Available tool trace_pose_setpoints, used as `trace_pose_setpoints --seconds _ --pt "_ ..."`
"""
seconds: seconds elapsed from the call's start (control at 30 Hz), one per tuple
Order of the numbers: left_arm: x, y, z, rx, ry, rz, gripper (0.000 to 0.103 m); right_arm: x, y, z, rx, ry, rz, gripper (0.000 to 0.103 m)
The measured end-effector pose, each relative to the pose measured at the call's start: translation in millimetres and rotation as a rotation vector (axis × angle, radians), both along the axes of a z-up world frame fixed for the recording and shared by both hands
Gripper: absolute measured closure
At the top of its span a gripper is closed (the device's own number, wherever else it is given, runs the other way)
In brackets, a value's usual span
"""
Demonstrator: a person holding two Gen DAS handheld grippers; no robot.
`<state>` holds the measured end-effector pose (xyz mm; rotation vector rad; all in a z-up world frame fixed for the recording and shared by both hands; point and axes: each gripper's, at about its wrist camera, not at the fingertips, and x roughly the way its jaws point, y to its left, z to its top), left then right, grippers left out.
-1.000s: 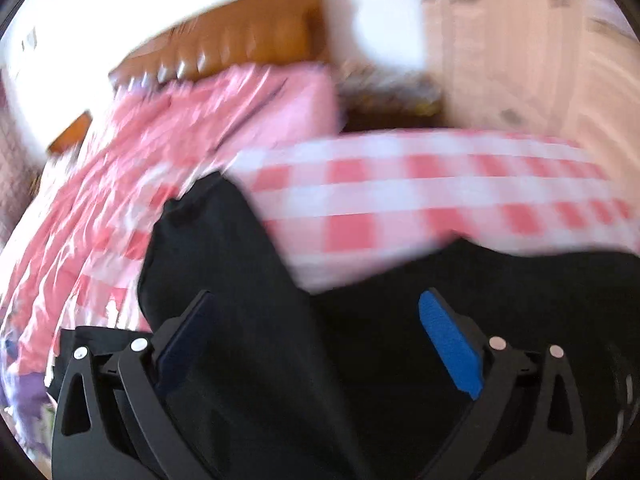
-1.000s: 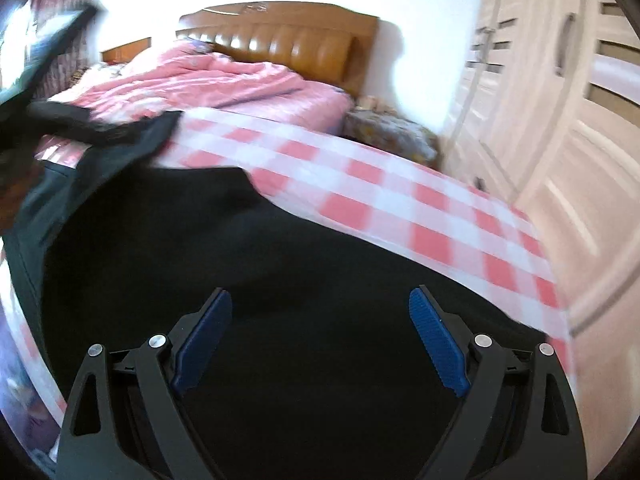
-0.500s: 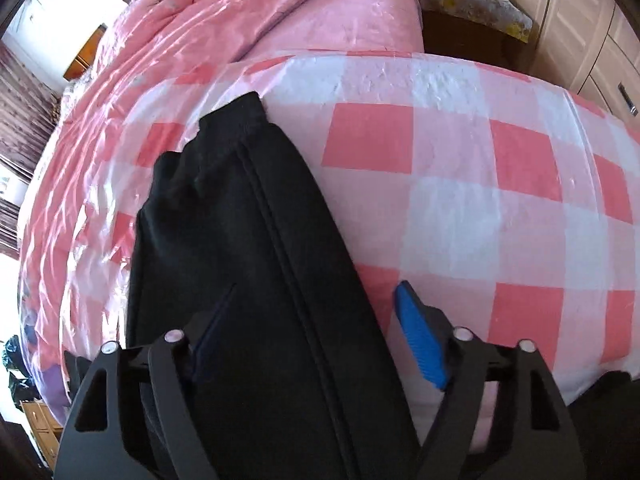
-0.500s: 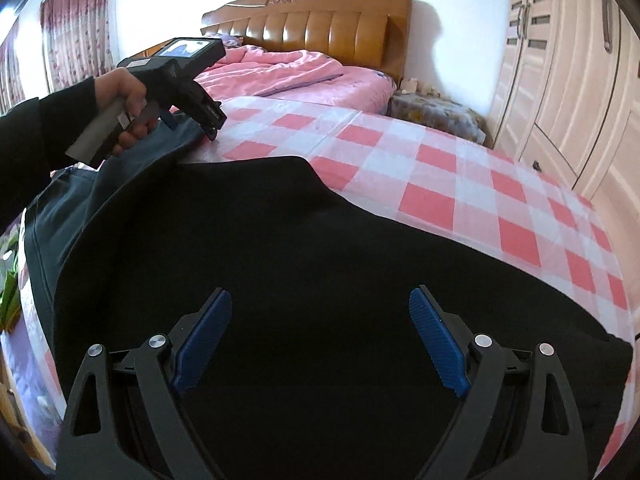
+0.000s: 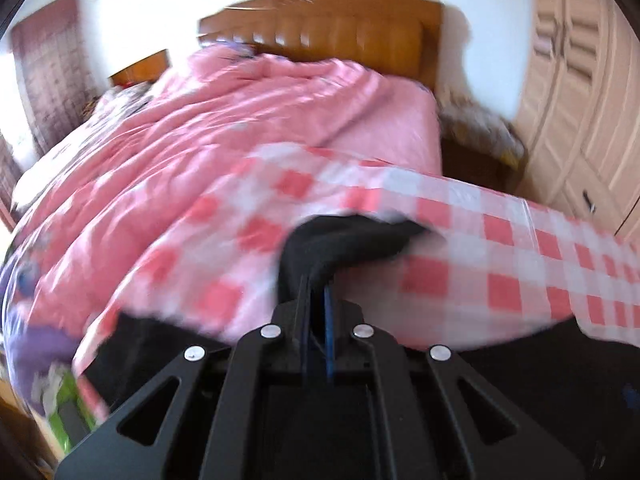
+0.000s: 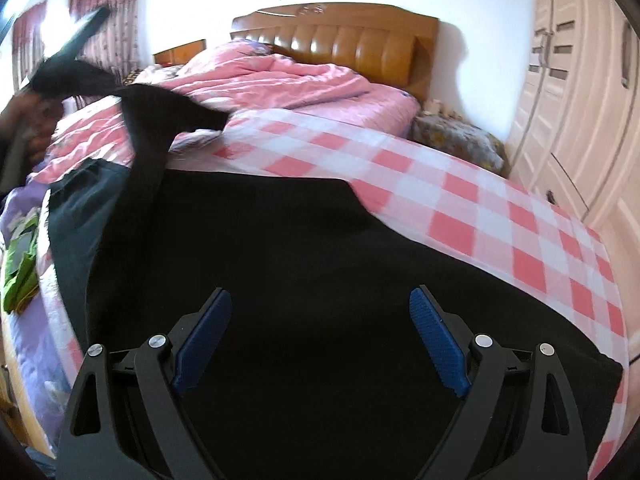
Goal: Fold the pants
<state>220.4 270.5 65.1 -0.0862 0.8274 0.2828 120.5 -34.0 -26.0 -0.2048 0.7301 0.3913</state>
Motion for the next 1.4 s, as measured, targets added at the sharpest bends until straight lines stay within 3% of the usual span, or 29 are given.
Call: trace_pose_setpoints --seconds 0.13,0.23,0.3,0.37,0.5,0.57,0.63,0.73,0.8,0.93,1.0,1.13,1.17,1.2,1.23,1.3,1.37,1.4 --pt "-73.7 57.3 -17.5 -0.031 0.025 0.078 0.098 -6.1 20.0 -2.5 -0.007 0.012 0.03 0.015" --pt "-95.9 94.9 -67.9 -0.114 0.135 0.085 0.091 -13.6 42.2 -3.8 -0.015 0.033 0.079 0.015" --pt "-103.2 104.8 -102.5 -0.13 0.197 0.093 0.083 -22.1 62.9 -5.6 -0.026 0.042 0.139 0.015" --pt "-117.6 108.3 -117.1 -0.124 0.17 0.098 0.07 -30.2 80.5 -10.3 -0.062 0.048 0.187 0.015" --pt "-137.4 112.1 -115.7 -0.082 0.116 0.148 0.037 -38.4 109.5 -35.3 -0.142 0.12 0.276 0.015" --pt "-144.4 115.2 -114.3 -0.052 0.13 0.201 0.031 -38.8 112.2 -45.8 -0.152 0.127 0.274 0.015" --pt "-153.6 106.9 -99.7 0.063 0.107 0.243 0.032 -34.0 108.2 -46.0 -0.108 0.163 0.255 0.015" --pt "-159.9 71.7 -72.7 0.201 0.018 0.14 0.02 -28.2 105.1 -35.0 -0.076 0.149 0.223 0.015" --pt "-151.4 37.8 -65.8 0.277 -0.004 0.01 0.008 -28.2 110.7 -25.9 -0.058 0.118 0.231 0.015" --pt "-109.7 -9.0 -97.1 0.427 0.118 -0.198 0.01 -32.3 120.2 -21.6 -0.06 0.1 0.254 0.015" --pt "-93.0 -12.3 -109.8 0.471 0.157 -0.228 0.021 -35.8 122.0 -23.6 -0.078 0.097 0.266 0.015" --pt "-71.8 -4.8 -119.2 0.492 0.129 -0.299 0.027 -32.9 114.2 -28.1 -0.073 0.108 0.241 0.015" --pt "-67.0 -5.3 -121.8 0.507 0.13 -0.319 0.042 -32.0 112.2 -29.1 -0.065 0.112 0.234 0.015" --pt "-65.9 -6.8 -123.8 0.508 0.131 -0.352 0.067 -31.4 111.2 -29.6 -0.059 0.113 0.226 0.015" --pt "-66.4 -6.7 -122.9 0.482 0.127 -0.358 0.079 -31.1 110.3 -29.5 -0.055 0.114 0.221 0.015" --pt "-70.2 -2.7 -114.9 0.439 0.084 -0.321 0.085 -33.8 110.6 -26.9 -0.051 0.106 0.229 0.015" --pt "-85.2 21.4 -87.4 0.248 -0.013 -0.25 0.085 -36.3 111.5 -24.4 -0.057 0.093 0.241 0.015" --pt "-97.8 46.3 -68.5 0.102 -0.083 -0.19 0.085 -37.2 111.7 -23.4 -0.06 0.088 0.245 0.015"
